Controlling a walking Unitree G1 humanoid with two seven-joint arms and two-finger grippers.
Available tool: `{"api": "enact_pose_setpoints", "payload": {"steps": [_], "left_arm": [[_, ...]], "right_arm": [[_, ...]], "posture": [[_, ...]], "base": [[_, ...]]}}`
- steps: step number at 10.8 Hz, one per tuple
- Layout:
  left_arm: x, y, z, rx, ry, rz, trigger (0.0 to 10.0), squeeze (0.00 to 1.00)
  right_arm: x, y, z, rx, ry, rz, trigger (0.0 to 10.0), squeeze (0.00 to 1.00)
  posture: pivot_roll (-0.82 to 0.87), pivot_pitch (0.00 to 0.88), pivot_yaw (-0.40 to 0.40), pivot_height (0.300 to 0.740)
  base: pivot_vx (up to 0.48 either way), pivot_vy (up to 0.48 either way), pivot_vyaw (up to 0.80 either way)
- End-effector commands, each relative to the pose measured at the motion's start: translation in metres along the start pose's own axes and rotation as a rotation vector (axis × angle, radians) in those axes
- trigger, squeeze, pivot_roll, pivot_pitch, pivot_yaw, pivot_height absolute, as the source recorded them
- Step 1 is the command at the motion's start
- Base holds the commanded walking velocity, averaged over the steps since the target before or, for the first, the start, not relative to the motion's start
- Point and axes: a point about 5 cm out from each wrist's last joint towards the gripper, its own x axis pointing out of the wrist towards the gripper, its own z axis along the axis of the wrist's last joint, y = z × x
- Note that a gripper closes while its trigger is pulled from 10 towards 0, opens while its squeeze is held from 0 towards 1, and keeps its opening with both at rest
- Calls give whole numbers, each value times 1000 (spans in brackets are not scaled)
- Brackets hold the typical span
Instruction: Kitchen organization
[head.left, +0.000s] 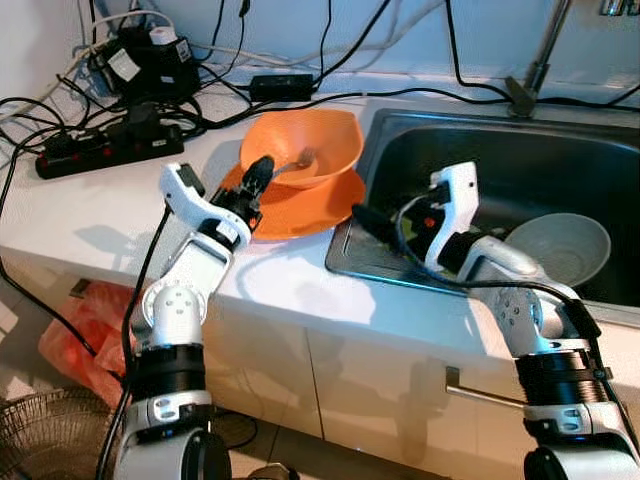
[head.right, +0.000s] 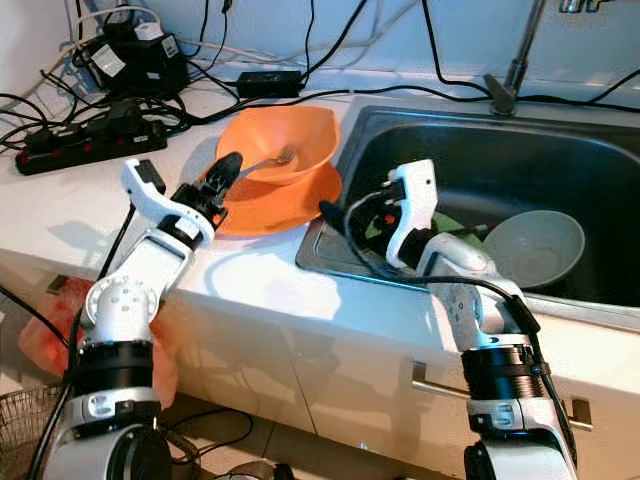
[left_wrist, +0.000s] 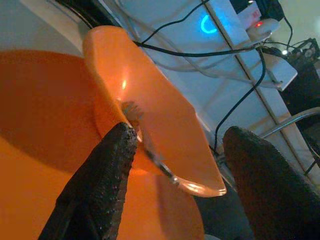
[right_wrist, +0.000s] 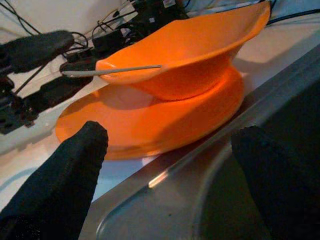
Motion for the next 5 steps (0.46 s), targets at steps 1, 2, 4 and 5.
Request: {"api": "enact_pose_setpoints", "payload": {"steps": [1, 2, 4, 5], "left_arm": [[3, -1, 5, -6, 1, -16, 2824, 0], [6, -4, 8, -21, -9, -27, 0, 0], [9, -7, 9, -35, -3, -39, 0, 0], [9, -7, 8, -55, 2, -38, 0, 0]], "right_arm": [[-1, 6, 2, -2, -2, 36, 10000, 0], [-3, 10, 2, -11, -2, 59, 10000, 0], [-6, 16, 4, -33, -12, 100, 10000, 0], [-7, 17, 5, -39, -14, 110, 10000, 0]], "posture": [[111, 55, 105, 740], [111, 55, 105, 740], [106, 54, 108, 740], [103, 52, 108, 740]], "base": [[0, 0, 0], [0, 0, 0], [0, 0, 0], [0, 0, 0]]}}
